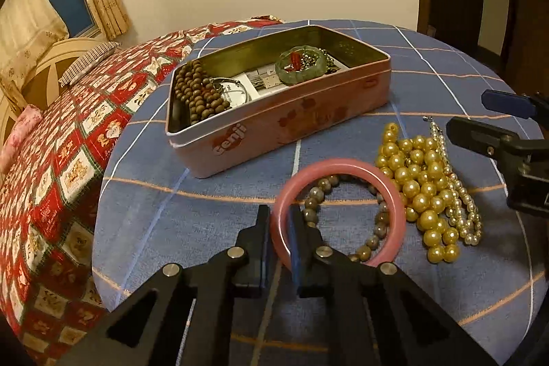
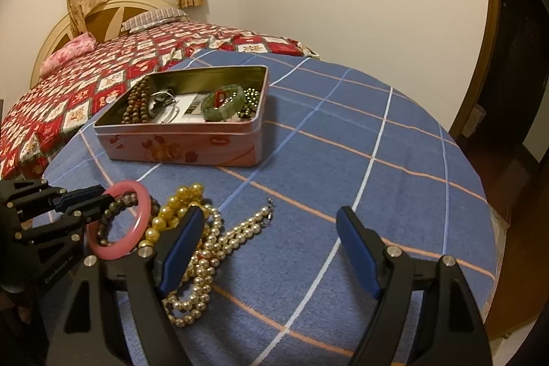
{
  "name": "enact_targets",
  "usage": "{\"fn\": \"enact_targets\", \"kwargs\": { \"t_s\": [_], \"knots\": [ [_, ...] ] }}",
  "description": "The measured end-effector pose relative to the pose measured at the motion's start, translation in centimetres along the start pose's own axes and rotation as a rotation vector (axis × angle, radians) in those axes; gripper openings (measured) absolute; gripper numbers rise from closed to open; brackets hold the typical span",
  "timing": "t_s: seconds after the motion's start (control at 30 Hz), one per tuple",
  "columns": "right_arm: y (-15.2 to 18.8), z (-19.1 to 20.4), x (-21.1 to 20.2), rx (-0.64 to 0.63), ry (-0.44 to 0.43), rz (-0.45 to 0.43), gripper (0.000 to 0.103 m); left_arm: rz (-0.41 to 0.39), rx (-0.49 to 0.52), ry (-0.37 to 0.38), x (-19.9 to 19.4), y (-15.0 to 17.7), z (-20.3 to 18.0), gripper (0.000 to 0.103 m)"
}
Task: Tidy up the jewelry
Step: 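Grasp the pink bangle with the left gripper while the right gripper grasps the gold bead necklace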
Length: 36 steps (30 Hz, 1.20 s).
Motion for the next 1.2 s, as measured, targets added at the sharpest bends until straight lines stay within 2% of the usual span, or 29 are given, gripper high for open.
{"fn": "enact_targets", "kwargs": {
  "t_s": [0.1, 0.23, 0.37, 0.5, 0.57, 0.7, 0.8, 0.9, 0.97, 1.03, 1.07, 1.2],
  "knots": [
    [0.0, -0.5, -0.2, 0.007, 0.024, -0.004, 0.081, -0.01, -0.042, -0.029, -0.6, 0.1, 1.3, 0.009],
    [0.1, -1.2, -0.5, 0.038, 0.034, -0.014, 0.081, -0.062, -0.1, -0.062, -2.4, -0.3, 3.7, 0.009],
    [-0.3, -0.5, -0.8, 0.044, -0.014, -0.027, 0.081, -0.08, -0.12, -0.087, -3.0, -0.4, 4.9, 0.009],
    [-0.6, 1.8, -0.5, -0.023, -0.058, -0.009, 0.079, -0.084, -0.147, -0.082, -3.0, -0.1, 5.5, 0.009],
    [-0.7, 3.2, -0.1, -0.065, -0.079, 0.011, 0.073, -0.085, -0.153, -0.079, -3.0, 0.0, 5.7, 0.009],
    [-0.7, 4.6, 1.0, -0.106, -0.088, 0.045, 0.069, -0.081, -0.17, -0.095, -2.7, 0.2, 6.6, 0.009],
    [-0.4, 4.9, 2.2, -0.119, -0.09, 0.097, 0.059, -0.075, -0.182, -0.101, -2.5, 0.5, 7.2, 0.009],
    [0.3, 5.3, 3.0, -0.127, -0.118, 0.144, 0.045, -0.068, -0.194, -0.097, -2.2, 0.8, 7.5, 0.009],
    [0.6, 5.5, 3.0, -0.128, -0.141, 0.158, 0.031, -0.067, -0.2, -0.093, -2.2, 0.9, 7.6, 0.009],
    [0.6, 5.6, 2.7, -0.132, -0.157, 0.143, 0.023, -0.069, -0.198, -0.09, -2.3, 0.9, 7.5, 0.009],
    [0.6, 5.9, 2.6, -0.135, -0.165, 0.14, 0.013, -0.067, -0.2, -0.085, -2.3, 0.9, 7.5, 0.009],
    [0.6, 6.1, 2.0, -0.136, -0.176, 0.123, 0.013, -0.072, -0.201, -0.083, -2.6, 0.8, 7.5, 0.009]
  ]
}}
Point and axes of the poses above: each gripper's, at about its wrist camera, not at the fingertips, and x roughly the way its jaws point, z to its left, y to its underside, the point moved 6 cm from there along x, roughly the way its jaws point, and after that the axes turned 5 degrees about -y, right-handed, at the moved point
